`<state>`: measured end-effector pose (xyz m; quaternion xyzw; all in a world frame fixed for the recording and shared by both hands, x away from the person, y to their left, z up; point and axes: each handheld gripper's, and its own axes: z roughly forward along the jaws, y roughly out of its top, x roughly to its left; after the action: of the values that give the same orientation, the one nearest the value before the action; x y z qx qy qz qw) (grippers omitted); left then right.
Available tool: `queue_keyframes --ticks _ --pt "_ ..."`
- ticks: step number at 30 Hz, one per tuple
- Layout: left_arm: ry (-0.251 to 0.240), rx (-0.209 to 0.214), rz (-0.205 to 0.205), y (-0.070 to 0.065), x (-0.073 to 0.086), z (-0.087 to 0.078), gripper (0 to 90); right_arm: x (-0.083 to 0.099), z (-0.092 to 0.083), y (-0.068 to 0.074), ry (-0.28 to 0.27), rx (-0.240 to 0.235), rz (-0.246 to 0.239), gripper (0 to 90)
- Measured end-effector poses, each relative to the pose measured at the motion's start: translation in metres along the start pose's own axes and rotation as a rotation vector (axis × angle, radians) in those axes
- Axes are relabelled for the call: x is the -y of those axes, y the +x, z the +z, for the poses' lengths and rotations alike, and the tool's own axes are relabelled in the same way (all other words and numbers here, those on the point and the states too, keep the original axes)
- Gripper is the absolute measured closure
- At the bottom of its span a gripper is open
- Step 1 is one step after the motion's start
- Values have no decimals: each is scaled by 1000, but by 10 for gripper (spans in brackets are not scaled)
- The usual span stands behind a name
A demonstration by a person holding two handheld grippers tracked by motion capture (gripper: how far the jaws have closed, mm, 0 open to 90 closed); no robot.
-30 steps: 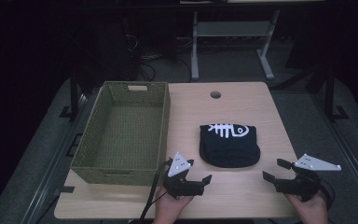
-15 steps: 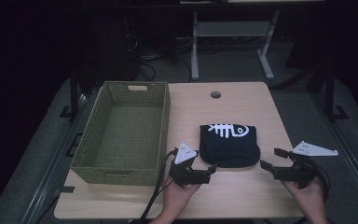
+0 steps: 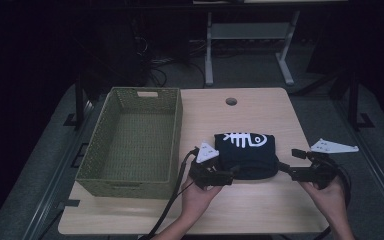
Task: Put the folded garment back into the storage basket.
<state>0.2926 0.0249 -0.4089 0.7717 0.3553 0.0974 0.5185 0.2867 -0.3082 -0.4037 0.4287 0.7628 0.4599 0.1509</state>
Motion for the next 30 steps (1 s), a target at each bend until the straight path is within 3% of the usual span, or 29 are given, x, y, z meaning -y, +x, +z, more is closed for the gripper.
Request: queue_keyframes --ticks 6,8,10,13,19,30 --pt "5 -16 -8 5 -10 8 181 -7 7 -4 23 2 1 180" --pt "6 -14 -25 7 -14 11 182 -9 9 -6 26 1 8 180" --pt "2 -6 -68 11 -19 15 191 -12 10 -7 33 4 14 180" --pt "9 -37 -47 11 -23 19 195 -15 11 -10 27 0 20 186" --pt "22 -54 -74 20 -32 29 194 -24 20 -18 40 -12 27 194" --pt "64 -95 -155 38 -35 50 196 -27 41 -39 65 -41 105 199"
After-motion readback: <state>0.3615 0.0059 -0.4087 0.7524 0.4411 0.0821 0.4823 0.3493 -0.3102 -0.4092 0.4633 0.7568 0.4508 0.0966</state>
